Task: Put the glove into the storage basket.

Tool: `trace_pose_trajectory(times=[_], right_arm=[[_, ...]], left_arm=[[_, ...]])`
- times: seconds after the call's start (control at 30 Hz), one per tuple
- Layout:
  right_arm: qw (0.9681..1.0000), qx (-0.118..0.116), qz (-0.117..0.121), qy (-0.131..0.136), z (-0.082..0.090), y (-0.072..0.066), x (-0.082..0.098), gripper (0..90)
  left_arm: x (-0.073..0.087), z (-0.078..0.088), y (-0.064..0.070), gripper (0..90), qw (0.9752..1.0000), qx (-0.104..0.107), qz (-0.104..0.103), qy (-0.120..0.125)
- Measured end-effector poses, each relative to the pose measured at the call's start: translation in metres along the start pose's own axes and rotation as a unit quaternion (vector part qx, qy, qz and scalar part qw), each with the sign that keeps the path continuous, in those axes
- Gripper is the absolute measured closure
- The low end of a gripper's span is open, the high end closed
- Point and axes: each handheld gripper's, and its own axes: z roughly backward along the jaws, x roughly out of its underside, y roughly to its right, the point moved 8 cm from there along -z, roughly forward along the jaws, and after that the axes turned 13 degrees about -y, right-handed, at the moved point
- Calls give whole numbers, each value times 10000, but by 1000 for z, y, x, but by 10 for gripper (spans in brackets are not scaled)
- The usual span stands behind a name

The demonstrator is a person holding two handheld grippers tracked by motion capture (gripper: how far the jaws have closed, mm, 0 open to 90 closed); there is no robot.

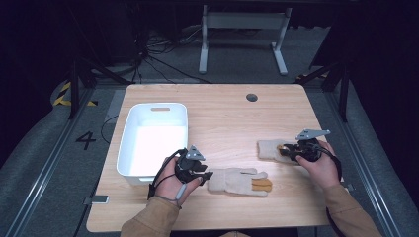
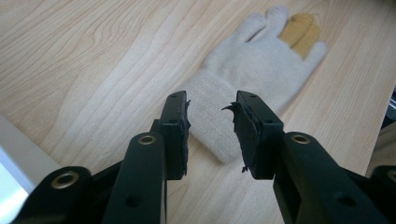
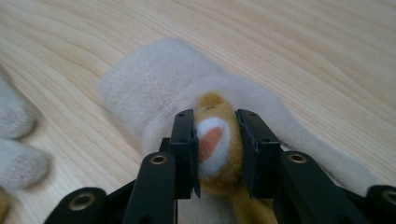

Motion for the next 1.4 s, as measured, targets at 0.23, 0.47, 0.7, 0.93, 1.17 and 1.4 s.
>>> trace_pose_trajectory(times=[0.23,0.47,0.7,0.93,1.17,1.4], right_arm=[[9998,50,77,202,22,-11,-12,695],[9992,-66,-1,391,42,-26,-21,694],[9985,-180,45,523,59,-46,-29,693],[9973,-336,203,623,64,-75,-38,691],[9958,-555,379,619,62,-102,-44,688],[9936,-789,413,698,59,-126,-50,687]], left_arm=[[0,1,1,656,10000,-15,4,10],[-1,2,1,650,10000,6,-11,0],[-2,3,1,653,10000,6,14,63],[-3,5,0,650,10000,3,-5,70],[-3,6,1,641,10000,14,18,93],[-3,6,1,632,10000,20,63,66]])
